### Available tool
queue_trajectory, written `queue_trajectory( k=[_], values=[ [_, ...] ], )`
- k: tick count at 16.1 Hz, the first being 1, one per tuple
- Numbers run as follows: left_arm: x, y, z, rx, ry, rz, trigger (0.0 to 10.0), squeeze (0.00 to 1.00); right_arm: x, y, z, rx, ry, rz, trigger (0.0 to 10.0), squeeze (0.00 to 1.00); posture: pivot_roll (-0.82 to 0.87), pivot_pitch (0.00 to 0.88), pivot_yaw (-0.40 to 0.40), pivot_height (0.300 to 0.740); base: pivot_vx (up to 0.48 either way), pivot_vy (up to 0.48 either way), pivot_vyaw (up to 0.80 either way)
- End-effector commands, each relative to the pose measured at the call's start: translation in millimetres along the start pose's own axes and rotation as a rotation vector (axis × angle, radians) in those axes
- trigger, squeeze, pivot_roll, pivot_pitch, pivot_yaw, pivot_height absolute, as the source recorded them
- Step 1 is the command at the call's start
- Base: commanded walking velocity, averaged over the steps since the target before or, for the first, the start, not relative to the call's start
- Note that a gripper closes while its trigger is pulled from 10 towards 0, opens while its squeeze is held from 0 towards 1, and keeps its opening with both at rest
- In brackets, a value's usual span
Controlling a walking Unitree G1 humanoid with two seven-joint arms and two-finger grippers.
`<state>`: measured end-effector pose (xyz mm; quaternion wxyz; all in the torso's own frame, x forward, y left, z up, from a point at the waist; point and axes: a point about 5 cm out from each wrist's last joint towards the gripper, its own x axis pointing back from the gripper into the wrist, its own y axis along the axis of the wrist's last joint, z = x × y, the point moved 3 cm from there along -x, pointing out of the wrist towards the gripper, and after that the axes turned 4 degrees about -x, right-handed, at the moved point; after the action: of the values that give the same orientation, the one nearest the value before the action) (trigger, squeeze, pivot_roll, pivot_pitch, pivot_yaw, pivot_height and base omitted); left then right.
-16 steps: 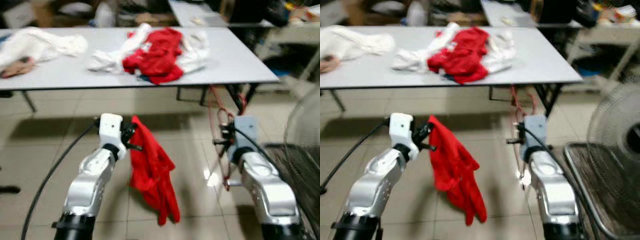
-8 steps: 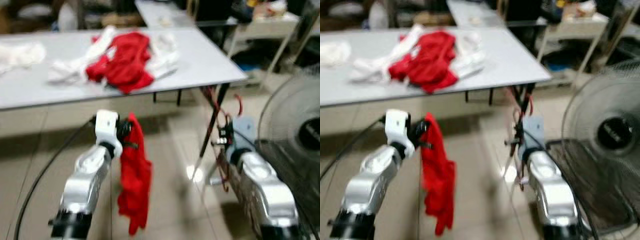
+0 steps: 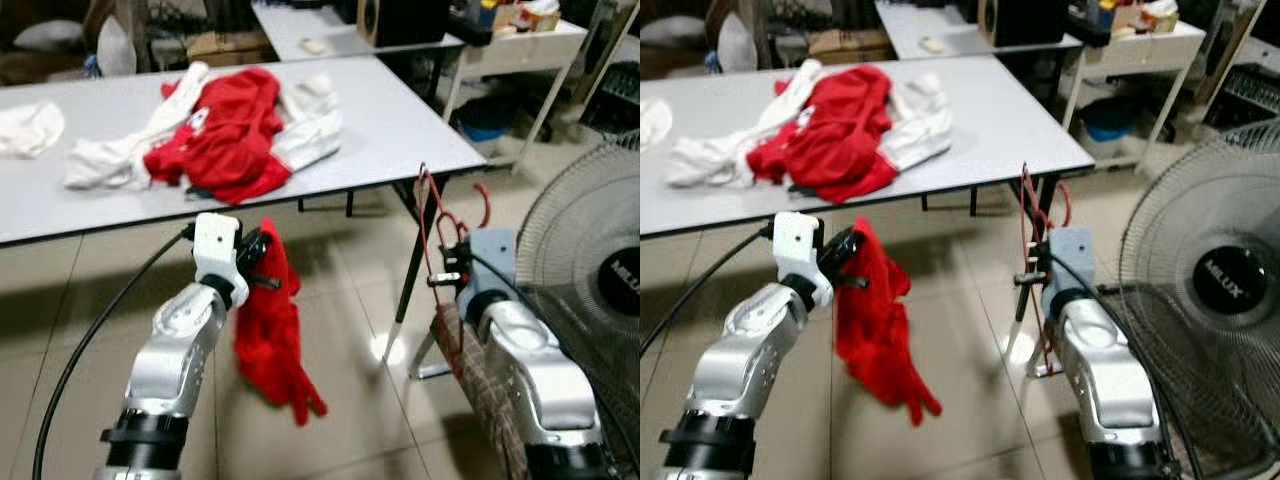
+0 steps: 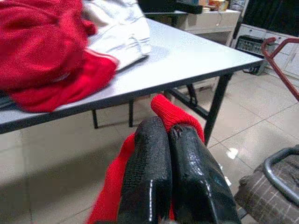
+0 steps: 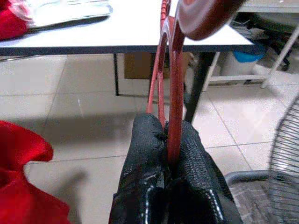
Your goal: Hang hanger
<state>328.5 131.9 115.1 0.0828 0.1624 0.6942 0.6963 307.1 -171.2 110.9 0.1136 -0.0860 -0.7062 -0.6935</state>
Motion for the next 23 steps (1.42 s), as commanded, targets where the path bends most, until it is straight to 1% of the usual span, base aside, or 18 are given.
queue_trajectory(
  k=[1, 5, 10, 12, 15, 17, 18, 19, 20, 21, 23],
  values=[
    [-2.9, 9, -9.4, -0.006, -0.040, -0.034, 10.0, 0.00, 1.1, 5, -4.6, 0.003, -0.013, -0.017, 10.0, 0.00, -0.15, 0.000, 0.023, 0.740, 0.296, 0.000, -0.80],
    [-2.9, 8, -9.8, -0.007, -0.042, -0.033, 10.0, 0.00, 1.1, 5, -3.0, 0.014, -0.005, -0.021, 10.0, 0.00, -0.14, 0.000, 0.022, 0.740, 0.300, 0.000, -0.80],
    [-4.2, 10, -9.6, -0.005, -0.042, -0.039, 10.0, 0.00, 0.2, 7, -3.1, 0.019, -0.007, -0.030, 10.0, 0.00, -0.14, 0.000, 0.026, 0.740, 0.302, 0.000, 0.00],
    [-5.2, 13, -6.1, -0.019, -0.024, -0.049, 10.0, 0.00, -0.6, 6, -2.3, 0.017, -0.006, -0.031, 10.0, 0.00, -0.14, 0.000, 0.027, 0.740, 0.330, 0.000, 0.00],
    [-5.5, 16, -4.8, -0.033, -0.027, -0.054, 10.0, 0.00, -1.1, 7, -1.2, 0.011, -0.006, -0.037, 10.0, 0.00, -0.13, 0.000, 0.034, 0.740, 0.380, 0.000, 0.00],
    [-6.8, 23, -5.5, -0.042, -0.041, -0.070, 10.0, 0.00, -1.5, 9, -0.7, 0.005, -0.010, -0.051, 10.0, 0.00, -0.13, 0.000, 0.044, 0.740, 0.392, 0.000, 0.00],
    [-9.0, 29, -6.3, -0.046, -0.053, -0.087, 10.0, 0.00, -1.4, 11, -1.9, 0.004, -0.013, -0.061, 10.0, 0.00, -0.13, 0.000, 0.049, 0.740, 0.390, 0.000, 0.00],
    [-11.7, 36, -7.7, -0.045, -0.068, -0.103, 10.0, 0.00, -1.0, 14, -4.3, 0.009, -0.015, -0.073, 10.0, 0.00, -0.13, 0.000, 0.053, 0.740, 0.390, 0.000, 0.00],
    [-16.2, 44, -12.1, -0.042, -0.098, -0.125, 10.0, 0.00, -0.4, 19, -10.3, 0.027, -0.015, -0.092, 10.0, 0.00, -0.14, 0.000, 0.062, 0.740, 0.394, 0.000, 0.00],
    [-18.5, 47, -15.5, -0.043, -0.118, -0.133, 10.0, 0.00, 0.4, 25, -12.7, 0.042, -0.003, -0.108, 10.0, 0.00, -0.14, 0.000, 0.062, 0.740, 0.394, 0.000, 0.00],
    [-25.7, 60, -17.8, -0.028, -0.141, -0.164, 10.0, 0.00, 4.7, 42, -10.6, 0.051, 0.102, -0.160, 10.0, 0.00, -0.14, 0.000, 0.068, 0.740, 0.392, 0.000, 0.00]
  ],
)
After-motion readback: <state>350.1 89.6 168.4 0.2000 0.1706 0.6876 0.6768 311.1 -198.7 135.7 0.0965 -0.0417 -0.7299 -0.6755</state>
